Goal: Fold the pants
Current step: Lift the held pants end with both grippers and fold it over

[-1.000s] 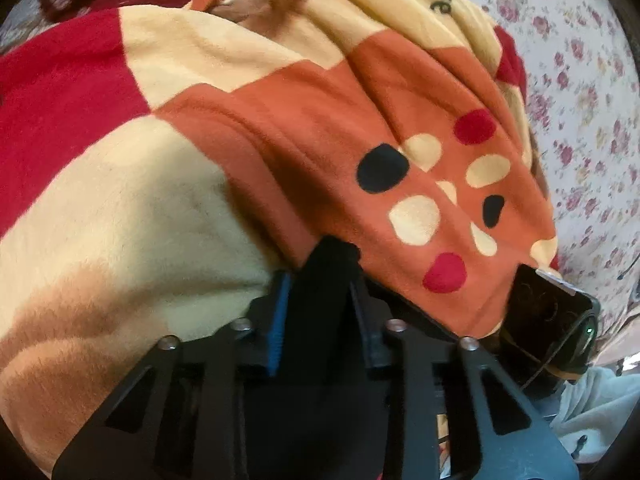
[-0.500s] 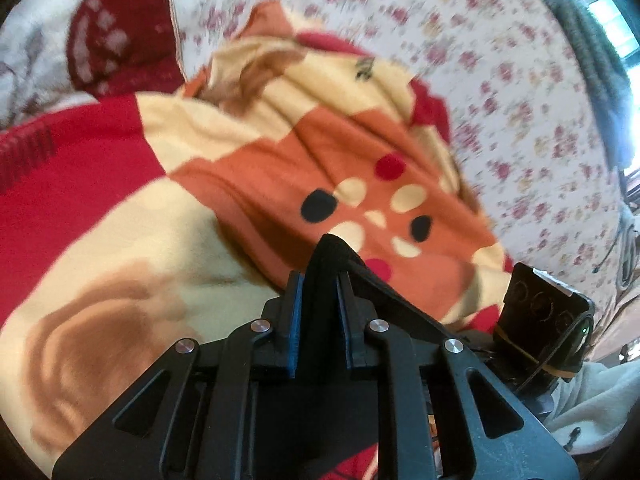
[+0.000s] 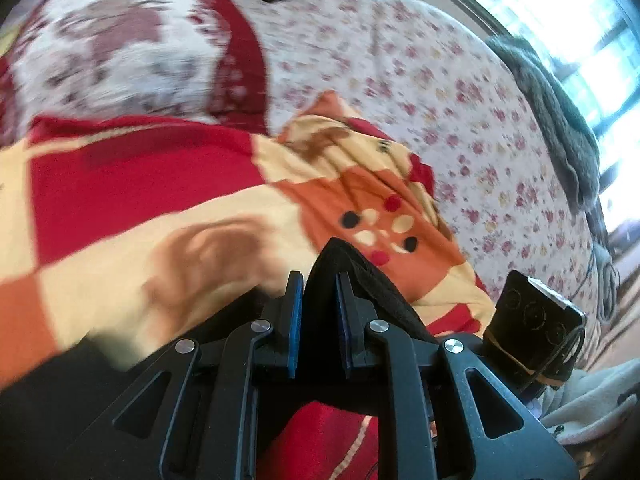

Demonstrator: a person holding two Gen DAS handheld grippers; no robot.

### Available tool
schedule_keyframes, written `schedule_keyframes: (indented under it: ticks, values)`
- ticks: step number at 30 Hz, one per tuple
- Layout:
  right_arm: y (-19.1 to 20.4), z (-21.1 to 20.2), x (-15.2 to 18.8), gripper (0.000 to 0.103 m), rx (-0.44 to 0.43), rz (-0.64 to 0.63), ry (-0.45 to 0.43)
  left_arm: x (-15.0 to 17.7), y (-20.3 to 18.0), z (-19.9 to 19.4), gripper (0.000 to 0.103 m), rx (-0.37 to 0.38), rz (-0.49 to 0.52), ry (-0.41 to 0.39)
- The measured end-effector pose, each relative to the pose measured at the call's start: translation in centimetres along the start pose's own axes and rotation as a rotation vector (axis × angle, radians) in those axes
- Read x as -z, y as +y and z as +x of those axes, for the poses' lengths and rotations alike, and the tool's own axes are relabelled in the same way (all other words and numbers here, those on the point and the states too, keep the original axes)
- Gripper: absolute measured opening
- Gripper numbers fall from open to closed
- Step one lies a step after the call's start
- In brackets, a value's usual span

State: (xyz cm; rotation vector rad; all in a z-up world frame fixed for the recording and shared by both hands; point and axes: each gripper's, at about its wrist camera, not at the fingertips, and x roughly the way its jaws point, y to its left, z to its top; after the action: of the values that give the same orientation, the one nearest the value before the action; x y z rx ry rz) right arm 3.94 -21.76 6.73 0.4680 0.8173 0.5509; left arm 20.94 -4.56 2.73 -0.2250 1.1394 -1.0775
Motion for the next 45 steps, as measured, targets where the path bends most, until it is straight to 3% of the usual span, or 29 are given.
schedule_keyframes:
  ticks: [7, 10, 13, 14, 20, 24, 27, 34, 41, 44, 45]
  values:
    - [1.2, 8.2, 2.3, 0.011, -0.013, -0.03, 0.178, 4.8, 6.6, -4.8, 0.015, -0.132, -0.181, -0.082]
    - [1.0, 10.8, 3.3, 0.02, -0.027, 0.004, 0.252, 6.2, 8.0, -6.7, 0.015, -0.16, -0.229, -0.116]
    - [1.3, 10.5, 3.4, 0.042, -0.125, 0.022, 0.241, 7.2, 7.9, -8.1, 0.015, -0.18, -0.241, -0.144]
    - [1.4, 10.3, 3.3, 0.043, -0.151, 0.023, 0.239, 7.5, 7.7, -8.5, 0.015, -0.183, -0.24, -0.15]
    - [1.0, 6.5, 1.5, 0.043, -0.138, 0.02, 0.17, 9.2, 4.8, -9.3, 0.015, -0.221, -0.212, -0.162]
    - [-0.9, 4.7, 0.5, 0.043, -0.02, 0.059, 0.14, 10.6, 2.7, -8.5, 0.015, -0.253, -0.192, -0.155]
    - [-1.7, 4.4, 0.0, 0.043, 0.003, 0.084, 0.124, 11.8, 1.5, -7.4, 0.015, -0.281, -0.185, -0.143]
    - [-0.9, 5.7, -0.3, 0.043, 0.012, 0.049, 0.181, 15.0, 1.3, -6.0, 0.015, -0.321, -0.251, -0.152]
    - [0.0, 9.5, -1.0, 0.044, -0.006, -0.005, 0.256, 17.4, 1.7, -5.8, 0.015, -0.286, -0.339, -0.181]
    - [0.7, 11.1, -1.5, 0.044, 0.018, -0.077, 0.288, 18.0, 1.8, -5.9, 0.036, -0.266, -0.371, -0.216]
    - [0.9, 11.7, -1.7, 0.044, 0.017, -0.097, 0.301, 18.1, 1.9, -6.0, 0.05, -0.259, -0.383, -0.23]
